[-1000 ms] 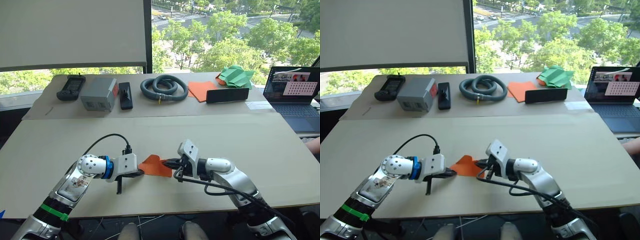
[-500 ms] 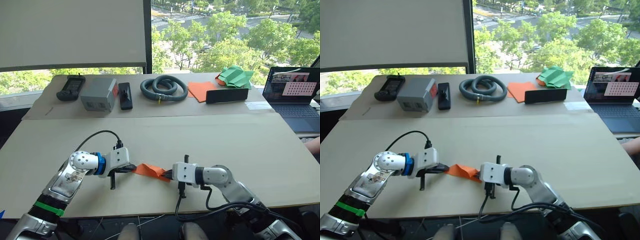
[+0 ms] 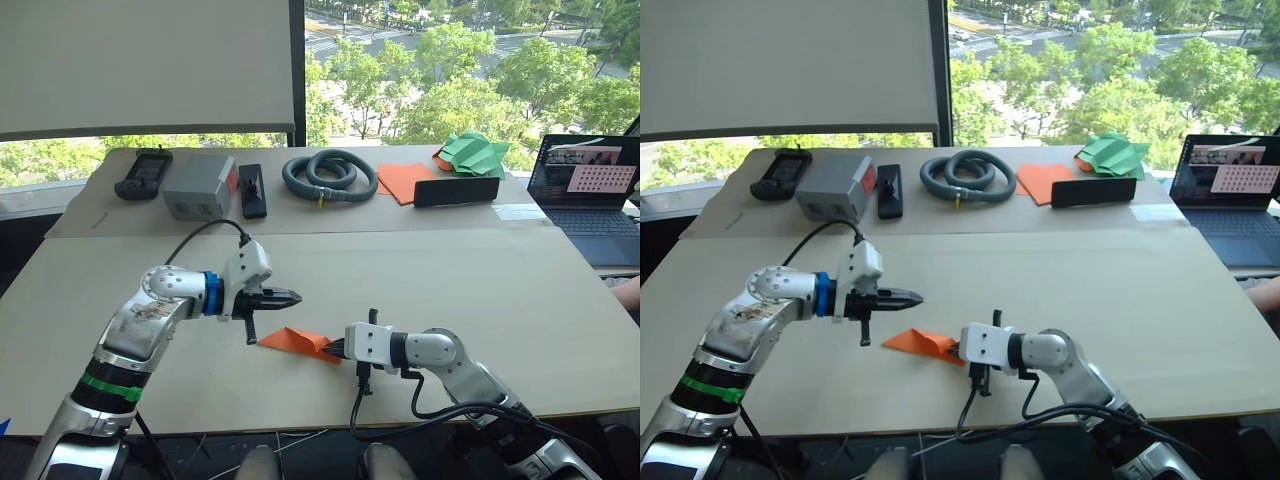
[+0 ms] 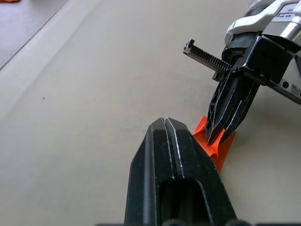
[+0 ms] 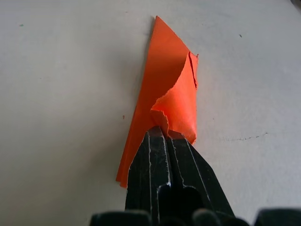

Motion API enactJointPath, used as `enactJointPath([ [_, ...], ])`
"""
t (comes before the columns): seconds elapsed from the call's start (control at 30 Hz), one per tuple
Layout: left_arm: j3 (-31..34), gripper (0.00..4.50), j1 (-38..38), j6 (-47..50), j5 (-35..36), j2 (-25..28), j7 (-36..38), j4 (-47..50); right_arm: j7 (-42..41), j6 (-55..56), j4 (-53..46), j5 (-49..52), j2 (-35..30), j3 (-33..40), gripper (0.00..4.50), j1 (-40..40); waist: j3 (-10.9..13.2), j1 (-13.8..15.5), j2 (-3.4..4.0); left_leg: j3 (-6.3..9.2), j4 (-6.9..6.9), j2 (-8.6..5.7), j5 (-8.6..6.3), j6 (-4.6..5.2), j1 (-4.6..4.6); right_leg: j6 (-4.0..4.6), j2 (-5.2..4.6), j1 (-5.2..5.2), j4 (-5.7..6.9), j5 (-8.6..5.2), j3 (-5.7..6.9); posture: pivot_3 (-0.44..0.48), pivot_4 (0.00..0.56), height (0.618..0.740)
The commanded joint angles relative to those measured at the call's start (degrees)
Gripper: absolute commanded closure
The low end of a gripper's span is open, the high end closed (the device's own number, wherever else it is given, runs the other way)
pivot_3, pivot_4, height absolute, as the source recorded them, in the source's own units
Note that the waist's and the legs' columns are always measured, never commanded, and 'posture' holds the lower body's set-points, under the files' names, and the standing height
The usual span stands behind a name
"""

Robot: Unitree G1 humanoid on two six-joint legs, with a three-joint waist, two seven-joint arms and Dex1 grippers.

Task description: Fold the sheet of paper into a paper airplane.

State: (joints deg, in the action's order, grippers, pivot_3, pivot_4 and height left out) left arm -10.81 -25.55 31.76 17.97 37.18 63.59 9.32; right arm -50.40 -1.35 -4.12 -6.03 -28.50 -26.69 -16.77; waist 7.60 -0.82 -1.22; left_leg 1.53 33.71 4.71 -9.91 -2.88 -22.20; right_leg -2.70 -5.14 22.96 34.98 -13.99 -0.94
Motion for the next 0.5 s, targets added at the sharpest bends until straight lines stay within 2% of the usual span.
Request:
enactJointPath([
  [0.03,-2.3,4.5,0.7,-0.7,-1.3,-0.5,-0.6,0.6,-0.4,-2.2,0.1,-0.5,0.2,-0.2,4.46,0.3,0.0,0.0,-0.02,0.0,0.0,0.0,0.02,0.02,0.0,0.0,0.01,0.01,0.01,0.0,-0.01,0.0,0.15,0.704],
  [0.2,-3.9,4.5,2.0,-1.7,-2.2,0.0,-0.2,0.2,-0.4,-3.6,-1.2,0.2,0.8,0.6,4.46,0.2,0.0,0.0,-0.04,0.0,0.0,0.0,-0.01,-0.01,0.0,0.0,0.0,0.03,-0.01,0.0,-0.03,0.0,0.15,0.704],
  [0.23,-3.9,4.5,2.1,-1.9,-2.3,0.2,0.0,0.0,0.0,-4.0,-1.5,0.5,1.0,1.1,3.87,0.3,0.0,0.0,-0.04,0.0,0.0,0.0,-0.01,-0.02,0.0,0.0,0.0,0.04,-0.02,0.0,-0.03,0.0,0.15,0.704],
  [0.27,-3.8,4.5,2.2,-2.1,-2.5,0.3,0.1,-0.1,-0.3,-5.0,-2.3,1.4,1.0,1.6,3.66,0.5,0.0,0.0,-0.04,0.01,0.01,0.0,-0.02,-0.02,-0.01,0.0,-0.01,0.05,-0.02,0.0,-0.03,0.0,0.15,0.704],
  [0.5,-5.3,4.5,3.0,-3.5,-3.9,1.3,1.3,-1.8,-2.1,-15.4,-10.5,7.4,0.5,5.4,1.31,0.5,0.0,0.3,-0.03,-0.01,0.02,-0.01,-0.01,-0.01,-0.09,0.0,-0.02,0.06,-0.02,0.0,-0.02,0.0,0.15,0.704],
])
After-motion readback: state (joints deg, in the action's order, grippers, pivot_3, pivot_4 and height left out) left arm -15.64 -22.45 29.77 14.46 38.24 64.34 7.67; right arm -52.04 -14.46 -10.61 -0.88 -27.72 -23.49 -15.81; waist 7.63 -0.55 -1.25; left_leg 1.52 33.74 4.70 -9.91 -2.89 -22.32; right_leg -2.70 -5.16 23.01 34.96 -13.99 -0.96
